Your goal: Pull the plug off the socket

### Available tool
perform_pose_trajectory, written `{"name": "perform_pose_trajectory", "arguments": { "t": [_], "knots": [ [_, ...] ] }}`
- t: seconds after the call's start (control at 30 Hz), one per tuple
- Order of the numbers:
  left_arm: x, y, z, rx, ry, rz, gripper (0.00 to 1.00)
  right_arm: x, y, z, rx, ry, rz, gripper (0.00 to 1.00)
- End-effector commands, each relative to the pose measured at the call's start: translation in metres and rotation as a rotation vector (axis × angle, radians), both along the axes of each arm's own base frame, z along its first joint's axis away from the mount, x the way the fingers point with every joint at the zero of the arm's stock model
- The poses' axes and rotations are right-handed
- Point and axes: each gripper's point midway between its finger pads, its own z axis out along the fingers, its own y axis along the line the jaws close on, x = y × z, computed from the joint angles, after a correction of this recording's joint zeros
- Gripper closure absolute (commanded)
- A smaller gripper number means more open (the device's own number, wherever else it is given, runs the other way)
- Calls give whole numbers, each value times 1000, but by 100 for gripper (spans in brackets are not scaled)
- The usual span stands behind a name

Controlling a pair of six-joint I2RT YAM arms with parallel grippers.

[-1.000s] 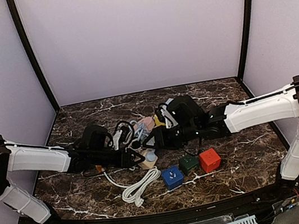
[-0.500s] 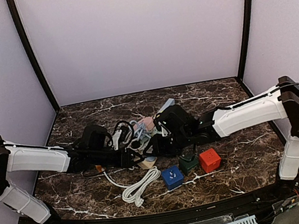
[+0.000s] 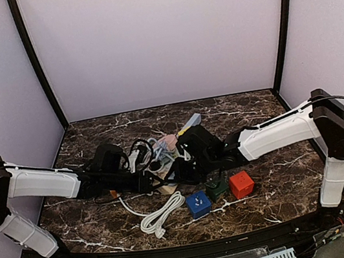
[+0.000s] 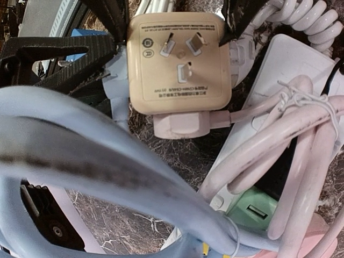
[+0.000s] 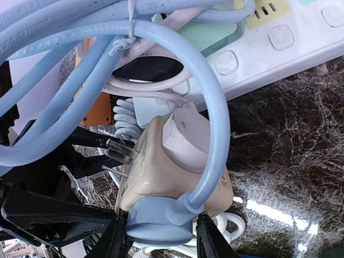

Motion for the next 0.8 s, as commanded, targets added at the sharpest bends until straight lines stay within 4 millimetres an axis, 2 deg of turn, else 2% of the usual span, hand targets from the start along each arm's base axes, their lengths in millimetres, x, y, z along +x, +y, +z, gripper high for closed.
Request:
{"name": "perform_pose_trajectory", "arguments": {
  "t": [0.0, 0.17, 0.23, 0.27, 0.5, 0.77],
  "knots": [
    [6, -4, 20, -59, -30, 25, 89, -3, 20, 2, 66, 24, 23, 67],
    [7, -6, 22, -74, -31, 27, 90, -3, 22, 0, 97, 38, 5, 82],
    [7, -6, 22, -72, -35, 24, 90, -2, 22, 0, 106, 38, -3, 92],
    [7, -5, 21, -68, -37, 27, 91, -2, 21, 1, 110, 35, -5, 100],
    [8, 5, 19, -42, -89, 44, 94, 0, 19, 11, 134, -59, 33, 100],
    [9, 3, 21, -122, -45, 56, 96, -3, 0, 6, 96, -124, 50, 100]
  ]
}}
